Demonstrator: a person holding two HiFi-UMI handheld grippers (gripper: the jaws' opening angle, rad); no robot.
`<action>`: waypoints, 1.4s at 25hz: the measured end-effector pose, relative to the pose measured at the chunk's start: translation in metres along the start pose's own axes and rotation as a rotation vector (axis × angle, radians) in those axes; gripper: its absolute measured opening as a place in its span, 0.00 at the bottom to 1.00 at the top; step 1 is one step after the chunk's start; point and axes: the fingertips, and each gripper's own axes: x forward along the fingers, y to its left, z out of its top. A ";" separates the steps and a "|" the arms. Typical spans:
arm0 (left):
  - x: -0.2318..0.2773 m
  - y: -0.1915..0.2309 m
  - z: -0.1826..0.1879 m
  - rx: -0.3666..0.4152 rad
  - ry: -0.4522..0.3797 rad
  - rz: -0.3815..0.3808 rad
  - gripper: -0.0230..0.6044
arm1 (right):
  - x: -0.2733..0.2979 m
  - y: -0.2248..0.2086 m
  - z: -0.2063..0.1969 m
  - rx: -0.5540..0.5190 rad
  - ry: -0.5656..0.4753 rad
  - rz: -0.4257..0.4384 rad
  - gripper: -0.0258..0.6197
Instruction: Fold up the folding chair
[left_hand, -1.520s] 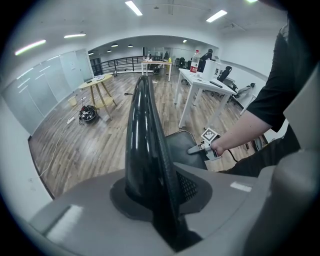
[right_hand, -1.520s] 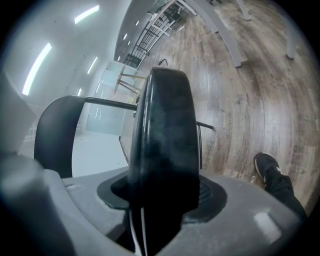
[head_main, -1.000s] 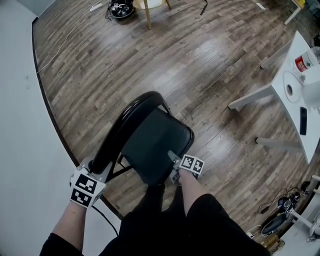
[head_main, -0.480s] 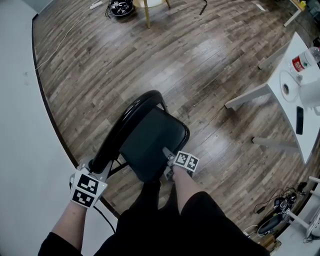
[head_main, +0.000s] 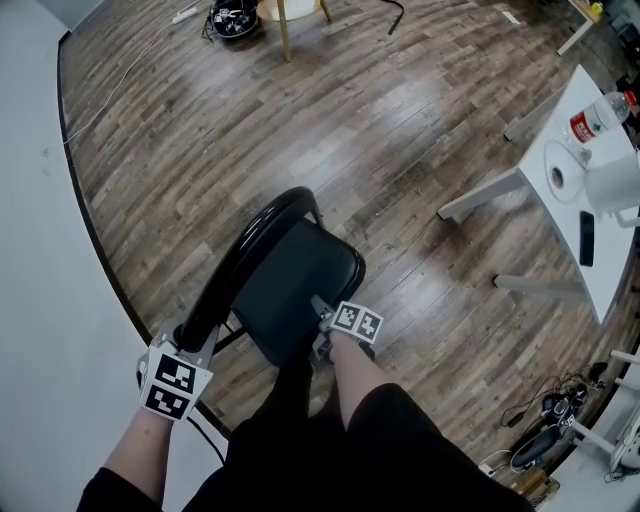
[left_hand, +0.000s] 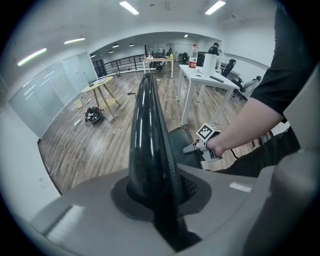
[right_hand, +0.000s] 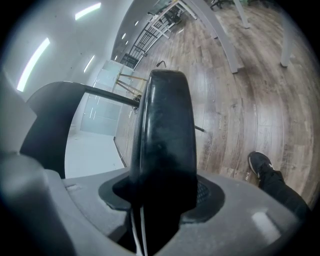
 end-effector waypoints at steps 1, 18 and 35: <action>0.000 -0.002 0.000 0.001 -0.002 0.000 0.13 | -0.001 0.001 0.000 0.000 0.000 -0.005 0.39; 0.000 -0.024 0.002 -0.008 0.010 0.015 0.13 | -0.003 0.016 0.000 0.003 0.001 -0.065 0.38; -0.004 -0.038 0.008 -0.006 0.015 0.029 0.13 | -0.006 0.033 0.001 0.010 -0.002 -0.094 0.37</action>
